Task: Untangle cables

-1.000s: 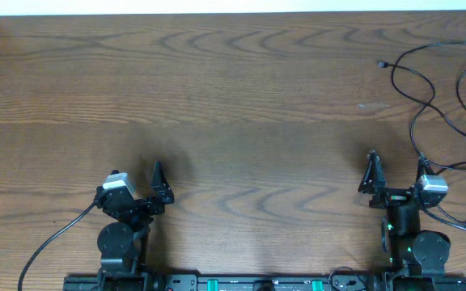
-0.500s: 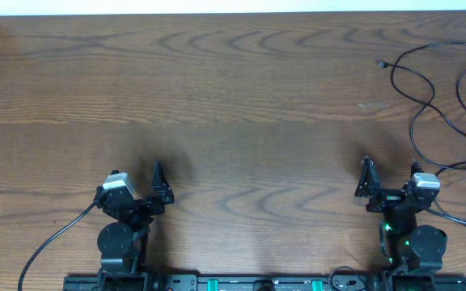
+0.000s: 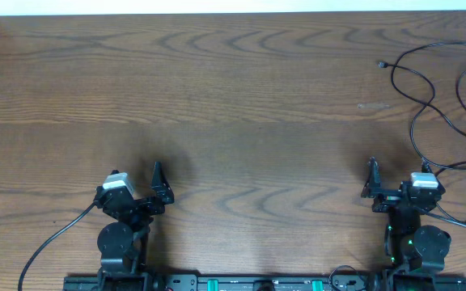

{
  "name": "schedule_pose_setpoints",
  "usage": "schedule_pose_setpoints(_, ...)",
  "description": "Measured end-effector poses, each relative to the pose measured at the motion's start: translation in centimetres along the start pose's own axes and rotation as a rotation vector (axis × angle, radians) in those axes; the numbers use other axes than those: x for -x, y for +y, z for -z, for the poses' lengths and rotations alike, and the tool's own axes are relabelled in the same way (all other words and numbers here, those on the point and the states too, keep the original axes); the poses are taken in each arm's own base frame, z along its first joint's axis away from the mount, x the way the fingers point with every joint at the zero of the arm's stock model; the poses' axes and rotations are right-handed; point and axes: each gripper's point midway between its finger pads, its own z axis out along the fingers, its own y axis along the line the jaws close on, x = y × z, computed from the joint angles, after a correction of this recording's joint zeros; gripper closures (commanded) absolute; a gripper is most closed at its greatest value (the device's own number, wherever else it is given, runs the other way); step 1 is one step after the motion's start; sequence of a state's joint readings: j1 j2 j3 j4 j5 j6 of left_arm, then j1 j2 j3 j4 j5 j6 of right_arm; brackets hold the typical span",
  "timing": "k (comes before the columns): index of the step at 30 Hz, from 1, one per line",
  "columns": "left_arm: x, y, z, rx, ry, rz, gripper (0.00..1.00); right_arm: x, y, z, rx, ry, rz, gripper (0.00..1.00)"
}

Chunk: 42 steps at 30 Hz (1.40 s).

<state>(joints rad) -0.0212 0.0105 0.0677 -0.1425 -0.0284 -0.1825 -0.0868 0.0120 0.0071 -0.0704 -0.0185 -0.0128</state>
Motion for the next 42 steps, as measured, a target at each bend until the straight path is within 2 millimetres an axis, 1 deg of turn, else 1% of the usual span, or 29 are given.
schedule_pose_setpoints(42,0.0,0.0,0.0,0.0,0.0,0.0,0.02,-0.01,-0.02,0.0,-0.001,0.0,0.021,0.01)
